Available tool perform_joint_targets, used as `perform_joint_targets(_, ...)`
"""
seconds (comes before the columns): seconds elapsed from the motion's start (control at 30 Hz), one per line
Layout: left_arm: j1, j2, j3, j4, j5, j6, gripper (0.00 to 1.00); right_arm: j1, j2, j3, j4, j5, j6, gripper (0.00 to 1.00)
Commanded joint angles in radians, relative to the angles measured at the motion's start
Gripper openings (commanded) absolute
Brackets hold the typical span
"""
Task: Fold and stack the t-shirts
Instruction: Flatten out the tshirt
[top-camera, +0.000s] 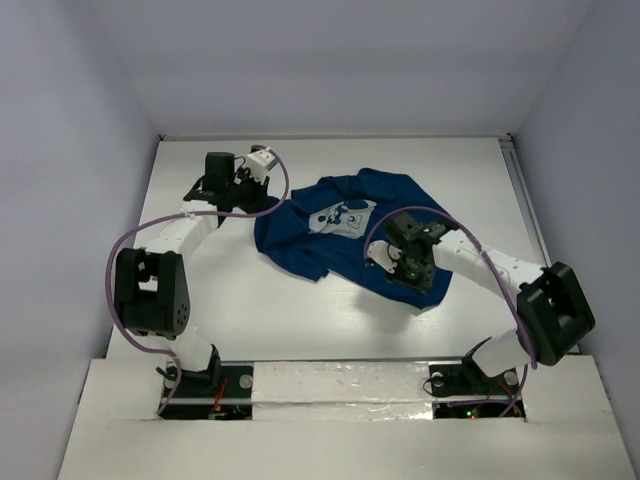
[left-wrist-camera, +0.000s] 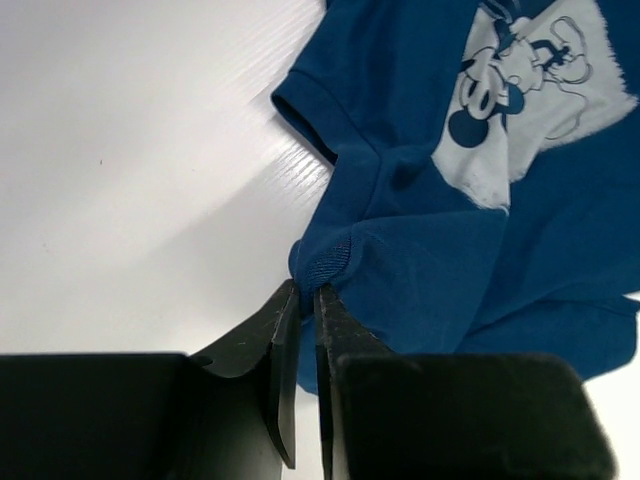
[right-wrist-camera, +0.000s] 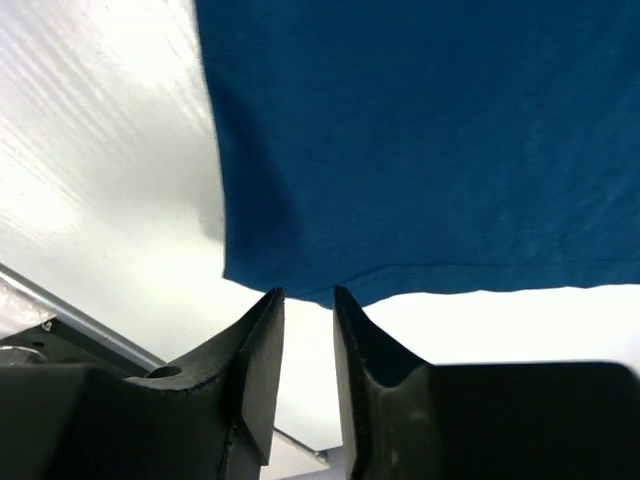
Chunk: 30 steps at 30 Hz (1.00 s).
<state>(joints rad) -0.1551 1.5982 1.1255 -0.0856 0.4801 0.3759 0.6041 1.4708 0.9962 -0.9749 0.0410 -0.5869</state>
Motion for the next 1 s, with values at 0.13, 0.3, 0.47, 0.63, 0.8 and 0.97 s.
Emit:
perform_joint_targets(0.13, 0.005, 0.092, 0.085, 0.08, -0.09, -0.081, 0.0, 0.046, 0.043, 0.032, -0.093, -0.02, -0.024, 0.4)
perform_joint_targets(0.3, 0.005, 0.144, 0.14, 0.106, -0.116, -0.106, 0.0, 0.068, 0.083, 0.053, -0.133, -0.032, -0.039, 0.5)
perform_joint_targets(0.47, 0.005, 0.18, 0.171, 0.113, -0.13, -0.117, 0.0, 0.068, 0.154, 0.064, -0.139, -0.009, -0.044, 0.53)
perform_joint_targets(0.63, 0.005, 0.178, 0.175, 0.115, -0.109, -0.126, 0.0, 0.086, 0.198, 0.076, -0.134, -0.023, -0.034, 0.53)
perform_joint_targets(0.8, 0.005, 0.166, 0.154, 0.126, -0.097, -0.126, 0.1, 0.095, 0.256, 0.09, -0.11, 0.011, -0.004, 0.54)
perform_joint_targets(0.97, 0.005, 0.154, 0.14, 0.132, -0.083, -0.123, 0.19, 0.105, 0.284, 0.085, -0.082, 0.055, 0.021, 0.49)
